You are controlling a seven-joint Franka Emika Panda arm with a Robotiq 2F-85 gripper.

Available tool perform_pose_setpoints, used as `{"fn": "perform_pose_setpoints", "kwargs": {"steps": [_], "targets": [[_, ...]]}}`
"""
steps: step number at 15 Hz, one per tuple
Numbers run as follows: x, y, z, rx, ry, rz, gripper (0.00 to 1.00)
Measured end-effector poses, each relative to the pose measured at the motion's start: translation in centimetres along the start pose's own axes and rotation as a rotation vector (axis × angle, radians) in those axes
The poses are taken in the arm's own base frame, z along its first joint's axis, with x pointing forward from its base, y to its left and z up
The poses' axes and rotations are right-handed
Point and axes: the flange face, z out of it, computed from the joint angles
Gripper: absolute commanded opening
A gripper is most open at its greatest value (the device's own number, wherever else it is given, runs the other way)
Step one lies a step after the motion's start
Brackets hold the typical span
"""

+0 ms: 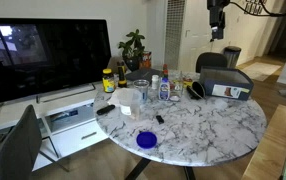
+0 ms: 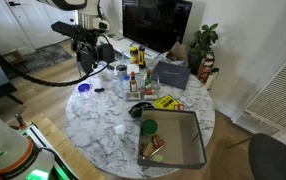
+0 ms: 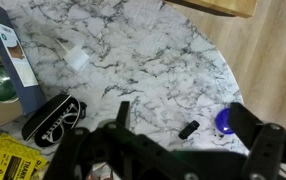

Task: Pick up the black and yellow flash light and move it forward on the table

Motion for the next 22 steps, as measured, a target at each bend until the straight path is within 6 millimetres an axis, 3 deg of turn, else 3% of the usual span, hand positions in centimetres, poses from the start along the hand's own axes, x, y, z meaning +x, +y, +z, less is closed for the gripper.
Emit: {"fn": "perform_pose_setpoints", "kwargs": {"steps": [9,12,15,18,22], "targets": [[0.0,0.0,0.0,0.000,0.000,0.000,1.00],[1.0,-0.1,-1.1,-0.014,0.034,-0.006,1.00],[4.7,-1.1,-4.3,-0.044,0.100,-0.040,1.00],[10.0,-2.5,-7.0,-0.072,0.145,-0.097,1.00],[17.5,-3.4,-8.0,-0.079,0.194,-0.152,1.00]]}}
